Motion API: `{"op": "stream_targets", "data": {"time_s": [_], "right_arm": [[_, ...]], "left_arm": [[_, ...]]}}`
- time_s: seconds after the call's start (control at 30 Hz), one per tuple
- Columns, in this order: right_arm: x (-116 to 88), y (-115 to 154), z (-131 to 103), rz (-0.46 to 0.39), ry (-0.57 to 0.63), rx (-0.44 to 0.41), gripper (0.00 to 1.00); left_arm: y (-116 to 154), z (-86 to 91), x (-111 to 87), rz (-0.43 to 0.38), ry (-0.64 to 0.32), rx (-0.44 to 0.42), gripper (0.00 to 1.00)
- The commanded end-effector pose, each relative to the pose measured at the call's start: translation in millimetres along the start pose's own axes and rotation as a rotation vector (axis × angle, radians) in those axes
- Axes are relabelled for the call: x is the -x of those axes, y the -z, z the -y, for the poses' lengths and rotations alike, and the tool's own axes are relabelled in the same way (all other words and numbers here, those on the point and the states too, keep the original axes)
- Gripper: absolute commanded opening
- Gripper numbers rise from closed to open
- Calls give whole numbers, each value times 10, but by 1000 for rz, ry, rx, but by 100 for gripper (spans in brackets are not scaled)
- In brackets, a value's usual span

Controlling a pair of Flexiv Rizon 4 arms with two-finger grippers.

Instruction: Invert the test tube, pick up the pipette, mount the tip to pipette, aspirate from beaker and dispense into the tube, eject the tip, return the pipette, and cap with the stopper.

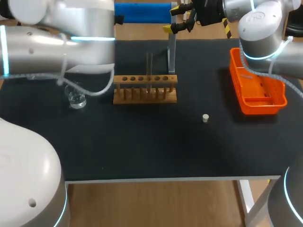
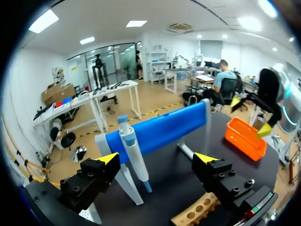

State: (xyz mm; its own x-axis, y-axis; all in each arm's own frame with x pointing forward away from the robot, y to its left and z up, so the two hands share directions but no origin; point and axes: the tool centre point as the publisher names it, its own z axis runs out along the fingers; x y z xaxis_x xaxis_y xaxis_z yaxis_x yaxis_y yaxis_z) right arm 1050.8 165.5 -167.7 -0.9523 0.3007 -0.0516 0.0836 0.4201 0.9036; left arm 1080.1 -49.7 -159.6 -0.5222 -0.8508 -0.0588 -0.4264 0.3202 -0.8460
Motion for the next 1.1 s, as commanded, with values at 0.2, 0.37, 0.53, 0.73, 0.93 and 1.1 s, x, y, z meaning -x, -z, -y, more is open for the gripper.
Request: {"op": "stream_targets", "data": {"time_s": [0.2, 0.37, 0.53, 0.73, 0.93, 1.1], "right_arm": [[2, 7, -3, -1, 0, -2, 100], [2, 7, -3, -1, 0, -2, 100], [2, 7, -3, -1, 0, -2, 100], [2, 7, -3, -1, 0, -2, 100], [2, 7, -3, -1, 0, -2, 100], [2, 7, -3, -1, 0, -2, 100]], "left_arm": [[496, -107, -222, -428, -181, -268, 100], [537, -185, -379, -548, -251, -313, 100], [532, -267, -470, -627, -294, -337, 100], [513, -351, -598, -715, -321, -353, 100], [473, -405, -773, -767, -342, -341, 100], [454, -447, -912, -780, -355, -332, 100]]}}
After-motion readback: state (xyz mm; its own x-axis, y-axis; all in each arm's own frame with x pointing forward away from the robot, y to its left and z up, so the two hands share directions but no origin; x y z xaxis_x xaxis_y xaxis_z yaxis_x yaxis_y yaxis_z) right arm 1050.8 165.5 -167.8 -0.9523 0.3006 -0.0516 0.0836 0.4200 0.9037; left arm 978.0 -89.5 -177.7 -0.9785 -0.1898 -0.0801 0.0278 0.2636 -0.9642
